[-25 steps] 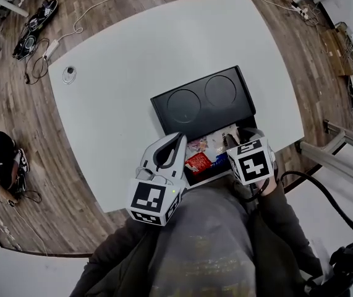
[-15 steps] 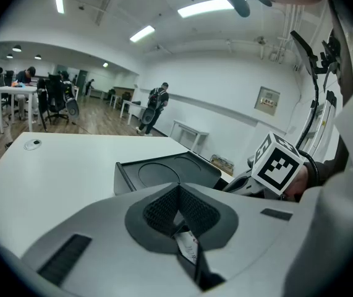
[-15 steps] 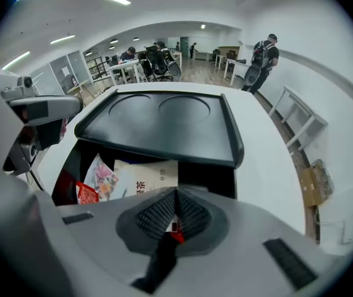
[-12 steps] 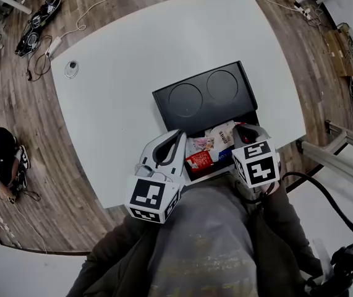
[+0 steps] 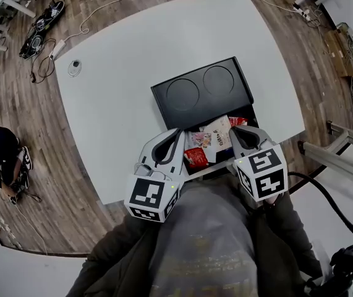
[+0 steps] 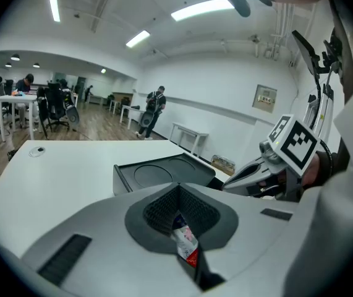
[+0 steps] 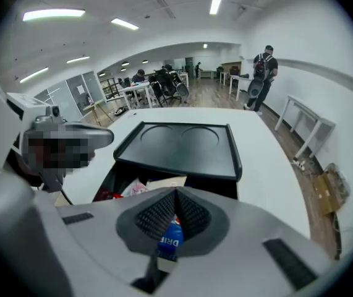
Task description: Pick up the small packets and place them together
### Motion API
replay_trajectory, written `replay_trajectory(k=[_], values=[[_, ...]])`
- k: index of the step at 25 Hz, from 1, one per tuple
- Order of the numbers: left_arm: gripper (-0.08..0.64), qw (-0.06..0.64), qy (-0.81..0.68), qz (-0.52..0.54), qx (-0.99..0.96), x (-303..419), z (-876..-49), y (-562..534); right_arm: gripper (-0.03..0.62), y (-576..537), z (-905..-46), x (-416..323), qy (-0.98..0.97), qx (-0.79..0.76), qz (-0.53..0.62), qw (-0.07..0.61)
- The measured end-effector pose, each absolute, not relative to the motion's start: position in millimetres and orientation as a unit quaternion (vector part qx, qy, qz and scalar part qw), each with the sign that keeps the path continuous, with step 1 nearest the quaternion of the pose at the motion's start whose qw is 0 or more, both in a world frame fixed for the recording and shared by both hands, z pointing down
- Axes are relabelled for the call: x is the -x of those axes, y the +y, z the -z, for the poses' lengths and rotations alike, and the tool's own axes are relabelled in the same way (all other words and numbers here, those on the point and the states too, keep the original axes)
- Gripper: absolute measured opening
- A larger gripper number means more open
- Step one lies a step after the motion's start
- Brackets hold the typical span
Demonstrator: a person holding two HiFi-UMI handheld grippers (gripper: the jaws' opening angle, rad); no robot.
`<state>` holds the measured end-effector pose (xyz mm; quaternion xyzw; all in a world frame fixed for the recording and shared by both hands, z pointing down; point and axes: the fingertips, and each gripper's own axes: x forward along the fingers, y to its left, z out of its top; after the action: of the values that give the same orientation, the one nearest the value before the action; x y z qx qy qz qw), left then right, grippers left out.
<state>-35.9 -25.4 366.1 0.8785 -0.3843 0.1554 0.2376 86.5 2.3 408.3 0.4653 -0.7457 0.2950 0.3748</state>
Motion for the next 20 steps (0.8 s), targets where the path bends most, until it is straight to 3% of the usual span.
replay_trajectory(k=[8, 20], values=[[0.003, 0.225, -0.394, -0.146, -0.879, 34.6, -356.4, -9.4, 0.003, 12.2, -366.1, -83.8, -0.772, -0.477, -0.246, 0.340], [0.003, 0.218, -0.416, -0.150, -0.870, 39.9, -347.1, 2.4, 0.005, 14.5, -402.6, -71.2, -0.779, -0.431, -0.319, 0.325]])
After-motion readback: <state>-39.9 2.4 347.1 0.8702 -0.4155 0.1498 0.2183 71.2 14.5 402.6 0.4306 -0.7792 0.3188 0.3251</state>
